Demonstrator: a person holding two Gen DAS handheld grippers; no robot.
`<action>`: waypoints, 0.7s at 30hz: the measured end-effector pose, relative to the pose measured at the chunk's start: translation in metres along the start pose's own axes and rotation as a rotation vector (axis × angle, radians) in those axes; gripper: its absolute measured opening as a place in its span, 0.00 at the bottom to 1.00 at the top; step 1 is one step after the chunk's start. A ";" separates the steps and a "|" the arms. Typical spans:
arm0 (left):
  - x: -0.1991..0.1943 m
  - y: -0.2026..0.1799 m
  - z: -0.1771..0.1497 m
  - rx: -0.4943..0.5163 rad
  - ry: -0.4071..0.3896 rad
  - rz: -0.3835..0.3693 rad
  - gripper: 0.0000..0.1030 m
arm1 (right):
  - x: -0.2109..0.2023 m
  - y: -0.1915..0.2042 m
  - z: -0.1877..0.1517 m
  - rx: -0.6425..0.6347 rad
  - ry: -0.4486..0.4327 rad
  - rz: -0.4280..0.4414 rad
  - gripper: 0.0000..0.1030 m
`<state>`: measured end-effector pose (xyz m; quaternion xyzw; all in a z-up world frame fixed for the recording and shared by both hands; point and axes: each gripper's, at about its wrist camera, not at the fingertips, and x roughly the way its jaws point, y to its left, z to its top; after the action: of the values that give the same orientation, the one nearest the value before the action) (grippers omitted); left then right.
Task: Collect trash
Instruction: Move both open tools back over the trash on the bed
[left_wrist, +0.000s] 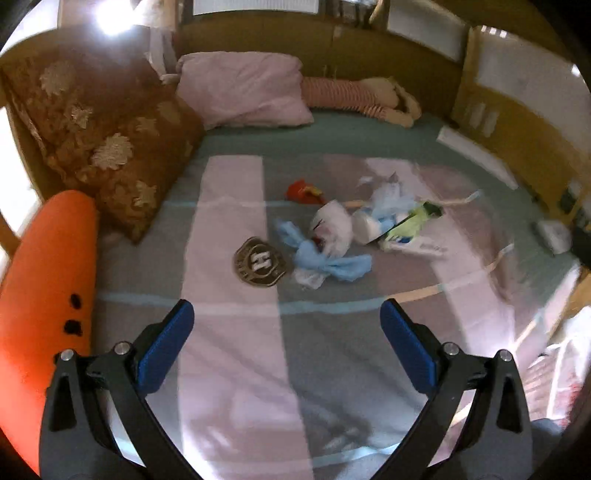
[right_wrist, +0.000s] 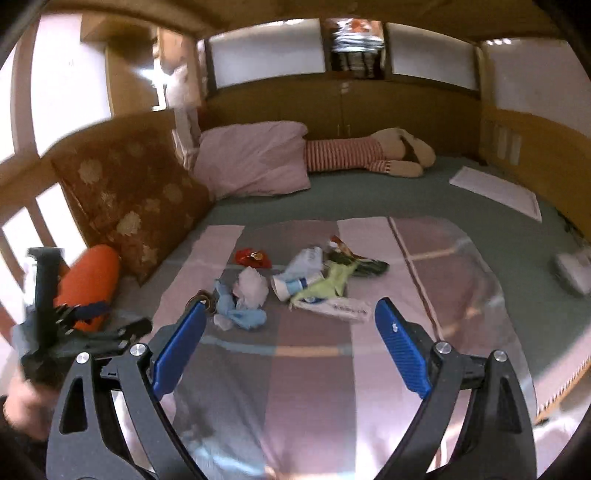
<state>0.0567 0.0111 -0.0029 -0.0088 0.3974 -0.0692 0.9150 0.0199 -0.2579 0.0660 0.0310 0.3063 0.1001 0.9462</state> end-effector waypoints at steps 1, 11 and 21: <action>0.000 0.000 0.000 -0.001 -0.005 0.002 0.97 | 0.010 0.002 0.003 0.007 0.007 -0.003 0.88; 0.013 -0.025 -0.008 0.017 0.040 -0.069 0.97 | 0.053 -0.020 -0.038 0.061 0.135 -0.052 0.88; 0.023 -0.036 -0.015 0.014 0.071 -0.085 0.97 | 0.056 -0.017 -0.039 0.057 0.145 -0.045 0.88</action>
<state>0.0575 -0.0272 -0.0274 -0.0167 0.4284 -0.1111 0.8966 0.0440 -0.2625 0.0002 0.0437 0.3772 0.0720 0.9223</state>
